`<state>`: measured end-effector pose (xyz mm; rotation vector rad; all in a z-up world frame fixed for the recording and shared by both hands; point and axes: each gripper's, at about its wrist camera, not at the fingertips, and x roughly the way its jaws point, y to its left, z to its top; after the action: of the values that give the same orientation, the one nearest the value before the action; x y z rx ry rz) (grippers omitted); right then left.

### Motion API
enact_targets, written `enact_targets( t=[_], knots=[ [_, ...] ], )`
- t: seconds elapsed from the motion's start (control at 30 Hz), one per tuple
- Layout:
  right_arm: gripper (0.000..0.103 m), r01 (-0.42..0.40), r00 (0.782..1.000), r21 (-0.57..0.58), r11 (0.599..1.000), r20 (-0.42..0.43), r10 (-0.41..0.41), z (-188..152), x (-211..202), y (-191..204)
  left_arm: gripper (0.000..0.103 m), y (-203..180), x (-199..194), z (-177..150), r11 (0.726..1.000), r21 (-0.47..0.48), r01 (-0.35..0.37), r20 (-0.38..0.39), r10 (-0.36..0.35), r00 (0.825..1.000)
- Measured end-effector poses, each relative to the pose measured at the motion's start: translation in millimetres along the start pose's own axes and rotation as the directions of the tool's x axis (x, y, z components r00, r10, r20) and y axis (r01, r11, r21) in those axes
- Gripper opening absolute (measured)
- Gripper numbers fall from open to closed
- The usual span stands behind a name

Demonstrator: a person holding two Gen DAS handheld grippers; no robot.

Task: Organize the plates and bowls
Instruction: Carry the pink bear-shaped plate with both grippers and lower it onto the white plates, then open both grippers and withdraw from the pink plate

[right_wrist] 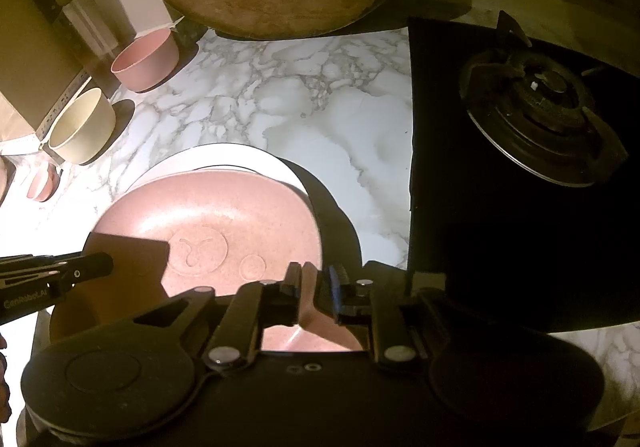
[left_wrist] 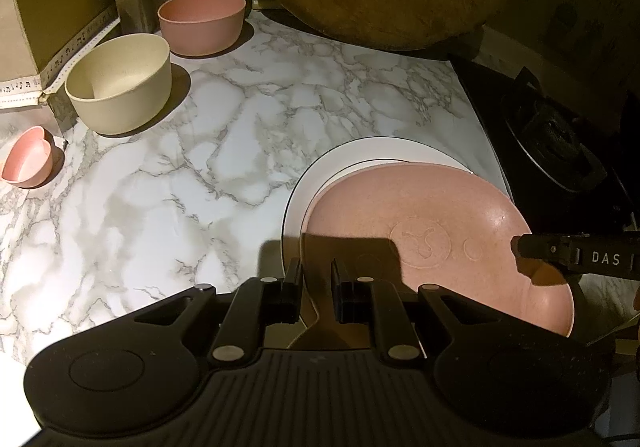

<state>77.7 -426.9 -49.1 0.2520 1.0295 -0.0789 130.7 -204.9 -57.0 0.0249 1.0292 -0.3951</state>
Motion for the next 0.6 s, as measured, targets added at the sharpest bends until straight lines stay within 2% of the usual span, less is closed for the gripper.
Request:
enact_targets(
  t=[0.2, 0.6],
  knots=[
    [0.021, -0.003, 1.0, 0.001, 1.0, 0.023, 0.003, -2, -10, 2, 0.015, 3, -7, -1, 1.0, -0.008, -0.003, 0.0, 0.003, 1.0],
    [0.032, -0.028, 0.996, -0.041, 0.999, 0.082, 0.032, -10, -37, 26, 0.015, 4, -41, -10, 1.0, 0.016, 0.024, 0.065, -0.025, 0.998]
  ],
)
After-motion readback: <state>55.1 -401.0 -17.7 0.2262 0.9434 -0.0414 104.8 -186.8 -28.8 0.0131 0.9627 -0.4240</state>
